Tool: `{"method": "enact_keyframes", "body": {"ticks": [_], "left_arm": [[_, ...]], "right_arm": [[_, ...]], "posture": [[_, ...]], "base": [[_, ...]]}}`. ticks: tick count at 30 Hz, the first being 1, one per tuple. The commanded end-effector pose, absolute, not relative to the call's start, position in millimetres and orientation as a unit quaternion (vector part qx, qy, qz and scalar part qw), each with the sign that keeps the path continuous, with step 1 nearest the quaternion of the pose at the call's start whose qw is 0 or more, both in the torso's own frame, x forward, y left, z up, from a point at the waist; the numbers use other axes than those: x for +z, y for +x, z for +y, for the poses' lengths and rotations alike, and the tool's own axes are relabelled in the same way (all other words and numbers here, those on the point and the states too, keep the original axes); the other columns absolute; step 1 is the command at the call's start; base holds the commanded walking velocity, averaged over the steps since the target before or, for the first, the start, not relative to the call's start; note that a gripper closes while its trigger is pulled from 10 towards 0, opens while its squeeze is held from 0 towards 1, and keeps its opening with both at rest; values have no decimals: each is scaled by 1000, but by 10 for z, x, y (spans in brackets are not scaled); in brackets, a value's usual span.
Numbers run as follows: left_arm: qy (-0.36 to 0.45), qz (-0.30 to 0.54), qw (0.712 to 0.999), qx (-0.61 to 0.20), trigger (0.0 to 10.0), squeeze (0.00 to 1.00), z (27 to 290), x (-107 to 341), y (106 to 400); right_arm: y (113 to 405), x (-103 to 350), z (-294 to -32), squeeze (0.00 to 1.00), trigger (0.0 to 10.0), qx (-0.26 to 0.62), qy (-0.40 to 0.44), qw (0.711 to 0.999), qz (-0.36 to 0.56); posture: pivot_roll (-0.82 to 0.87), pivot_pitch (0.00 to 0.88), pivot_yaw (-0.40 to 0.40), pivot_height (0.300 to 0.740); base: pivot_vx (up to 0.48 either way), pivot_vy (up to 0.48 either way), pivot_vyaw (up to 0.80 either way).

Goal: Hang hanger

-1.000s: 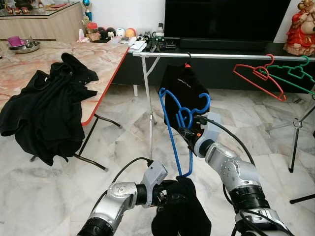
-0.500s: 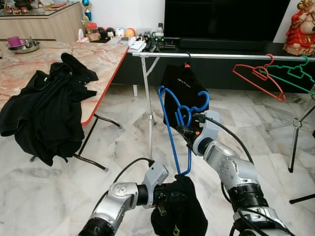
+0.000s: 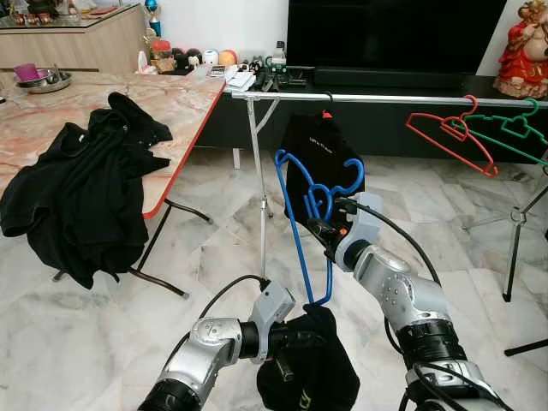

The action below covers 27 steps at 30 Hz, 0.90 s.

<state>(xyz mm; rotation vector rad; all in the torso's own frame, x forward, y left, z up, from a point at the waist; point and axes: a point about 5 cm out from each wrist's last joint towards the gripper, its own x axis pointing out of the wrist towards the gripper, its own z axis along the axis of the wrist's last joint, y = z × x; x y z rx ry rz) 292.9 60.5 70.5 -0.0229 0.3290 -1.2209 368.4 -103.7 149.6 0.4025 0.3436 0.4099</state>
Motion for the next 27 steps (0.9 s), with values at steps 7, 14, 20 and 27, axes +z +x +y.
{"method": "enact_keyframes", "body": {"ticks": [7, 14, 20, 27], "left_arm": [[-8, 149, 806, -573, 0, 0, 608, 732, 2953], [-8, 149, 806, -573, 0, 0, 608, 732, 2953], [-8, 149, 806, -573, 0, 0, 608, 732, 2953], [-8, 149, 806, -573, 0, 0, 608, 732, 2953]], "right_arm": [[3705, 1568, -1064, 0, 10000, 199, 197, 948, 154], [3705, 1568, -1064, 0, 10000, 199, 197, 948, 154], [3705, 1568, -1064, 0, 10000, 199, 197, 948, 154], [3705, 1568, -1064, 0, 10000, 199, 197, 948, 154]], "posture": [[1, 24, -36, 740], [1, 24, -36, 740], [1, 24, -36, 740], [1, 24, -36, 740]], "base": [[0, 0, 0], [0, 0, 0], [0, 0, 0], [0, 0, 0]]}}
